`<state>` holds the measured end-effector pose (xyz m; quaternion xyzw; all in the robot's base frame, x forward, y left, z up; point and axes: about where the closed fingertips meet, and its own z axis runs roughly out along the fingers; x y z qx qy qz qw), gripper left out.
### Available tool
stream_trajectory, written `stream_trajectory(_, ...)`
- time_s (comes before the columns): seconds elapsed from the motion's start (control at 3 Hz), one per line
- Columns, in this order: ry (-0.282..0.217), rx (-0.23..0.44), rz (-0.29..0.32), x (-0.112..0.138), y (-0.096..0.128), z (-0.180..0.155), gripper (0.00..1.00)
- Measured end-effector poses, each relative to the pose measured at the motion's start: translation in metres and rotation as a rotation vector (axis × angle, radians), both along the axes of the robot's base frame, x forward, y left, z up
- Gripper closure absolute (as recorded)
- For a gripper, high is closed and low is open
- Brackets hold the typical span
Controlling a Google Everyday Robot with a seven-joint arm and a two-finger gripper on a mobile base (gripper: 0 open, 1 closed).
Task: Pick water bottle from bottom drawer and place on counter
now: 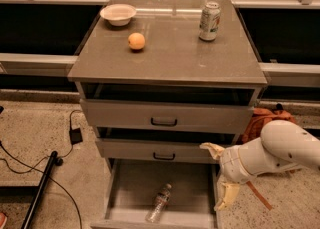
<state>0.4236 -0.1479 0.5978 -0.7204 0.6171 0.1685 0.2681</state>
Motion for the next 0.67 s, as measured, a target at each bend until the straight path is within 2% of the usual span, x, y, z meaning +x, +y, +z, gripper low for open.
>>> stream_trajectory(0.33,-0.003,-0.026,0.051,0.011,0.02,-0.034,0.0)
stream_trajectory(0.67,-0.063,-0.026,0.128,0.02,0.042,-0.098,0.0)
